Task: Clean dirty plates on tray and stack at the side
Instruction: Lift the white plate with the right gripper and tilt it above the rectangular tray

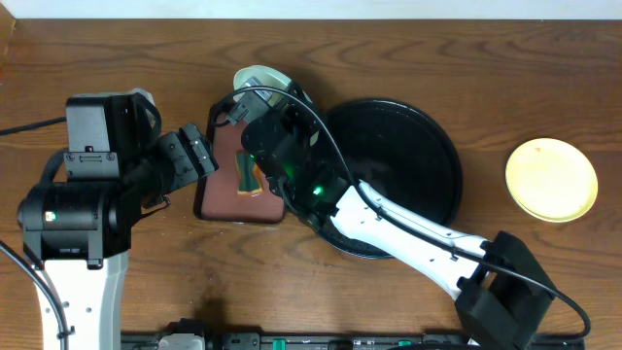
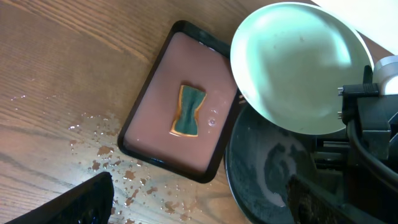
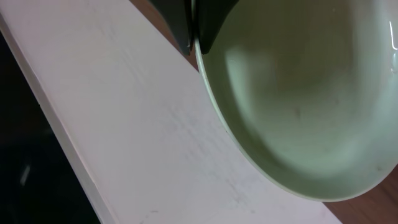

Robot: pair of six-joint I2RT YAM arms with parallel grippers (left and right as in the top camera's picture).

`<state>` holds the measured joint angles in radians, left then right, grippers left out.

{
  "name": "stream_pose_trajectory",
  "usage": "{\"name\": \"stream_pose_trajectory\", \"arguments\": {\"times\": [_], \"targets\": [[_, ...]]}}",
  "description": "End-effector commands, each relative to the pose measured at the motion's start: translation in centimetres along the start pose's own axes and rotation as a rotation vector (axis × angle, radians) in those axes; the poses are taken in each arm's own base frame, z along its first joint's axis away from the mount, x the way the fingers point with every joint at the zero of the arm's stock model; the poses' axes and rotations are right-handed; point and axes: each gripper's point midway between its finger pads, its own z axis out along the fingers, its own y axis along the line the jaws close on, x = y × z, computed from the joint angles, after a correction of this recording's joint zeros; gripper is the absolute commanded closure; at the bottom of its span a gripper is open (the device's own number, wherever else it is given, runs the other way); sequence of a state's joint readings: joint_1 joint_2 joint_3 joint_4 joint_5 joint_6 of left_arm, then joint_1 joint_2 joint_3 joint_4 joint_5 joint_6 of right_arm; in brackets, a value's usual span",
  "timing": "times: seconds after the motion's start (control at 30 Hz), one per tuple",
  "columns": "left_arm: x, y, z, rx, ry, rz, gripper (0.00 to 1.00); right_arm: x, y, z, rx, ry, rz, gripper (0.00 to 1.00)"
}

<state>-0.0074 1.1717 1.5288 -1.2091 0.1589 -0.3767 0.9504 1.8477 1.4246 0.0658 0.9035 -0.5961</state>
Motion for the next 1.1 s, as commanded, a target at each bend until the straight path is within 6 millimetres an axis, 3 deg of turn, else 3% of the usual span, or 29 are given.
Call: {"name": "stream_pose_trajectory", "arguments": {"times": [0.0,0.37,0.6,1.07], "targets": [[-0.3,-0.3,-0.3,0.011,-0.004,0.009,0.11,-1.2,-1.8,-1.0,0.035,-0.018,0.030,0.99],[-0.3,-0.3,-0.3,0.011,-0.004,0.009,0.11,-1.8,-0.7,-1.1,-0.025,-0.056,0.024,0.99],[-0.3,-0.3,-0.3,0.011,-0.004,0.009,0.11,-2.4,4.2,-1.5,-0.308,-0.163,-0.106,0.99],[-0.3,-0.3,-0.3,0.011,-0.004,0.009,0.11,-2.3,4.0,-1.2,-0.304,-0.164,-0.123,0.99]]}}
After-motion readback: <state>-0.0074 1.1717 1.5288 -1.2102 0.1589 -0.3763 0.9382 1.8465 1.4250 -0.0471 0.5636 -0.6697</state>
